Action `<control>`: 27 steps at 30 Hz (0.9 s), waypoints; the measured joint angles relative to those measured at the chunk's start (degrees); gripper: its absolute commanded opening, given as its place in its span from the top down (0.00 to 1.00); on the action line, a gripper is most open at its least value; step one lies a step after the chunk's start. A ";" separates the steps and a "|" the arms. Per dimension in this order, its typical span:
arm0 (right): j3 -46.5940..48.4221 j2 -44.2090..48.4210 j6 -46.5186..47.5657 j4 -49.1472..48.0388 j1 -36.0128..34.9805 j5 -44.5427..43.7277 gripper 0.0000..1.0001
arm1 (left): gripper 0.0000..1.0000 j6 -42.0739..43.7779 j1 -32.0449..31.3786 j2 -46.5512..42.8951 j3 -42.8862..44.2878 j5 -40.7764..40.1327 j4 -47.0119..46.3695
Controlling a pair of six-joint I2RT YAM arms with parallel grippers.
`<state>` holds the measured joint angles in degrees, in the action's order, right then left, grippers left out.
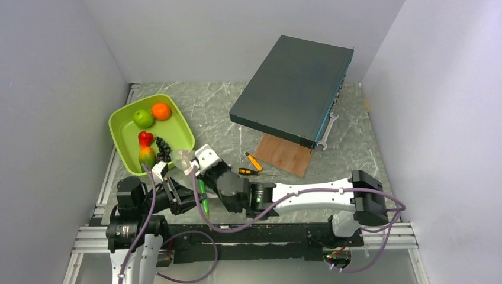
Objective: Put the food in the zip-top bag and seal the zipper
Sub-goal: Place the fake vegetable in the zipper food storage bag.
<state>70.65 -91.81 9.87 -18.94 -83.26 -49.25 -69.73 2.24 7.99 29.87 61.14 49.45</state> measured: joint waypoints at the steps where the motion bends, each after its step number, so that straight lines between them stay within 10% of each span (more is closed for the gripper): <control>1: -1.53 0.90 1.55 -2.05 -0.72 -0.26 1.00 | 1.00 -2.91 0.00 -0.59 -0.76 0.00 -1.40; 10: -7.04 2.56 10.10 -14.53 -4.37 0.96 1.00 | 1.00 -28.65 -0.09 -6.49 -3.19 -5.81 -10.43; 17: -6.47 2.19 5.95 -11.85 -4.02 0.44 1.00 | 0.36 -36.24 -0.20 -7.78 -1.88 -18.32 -3.93; 27: 3.34 1.44 -13.29 7.48 3.67 3.04 1.00 | 0.18 -32.81 -0.20 -7.78 -1.75 -25.51 -5.55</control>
<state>74.00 -90.37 -3.42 -11.46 -79.59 -46.22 -102.54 2.04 0.21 28.12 35.64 43.90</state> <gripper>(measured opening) 0.007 0.823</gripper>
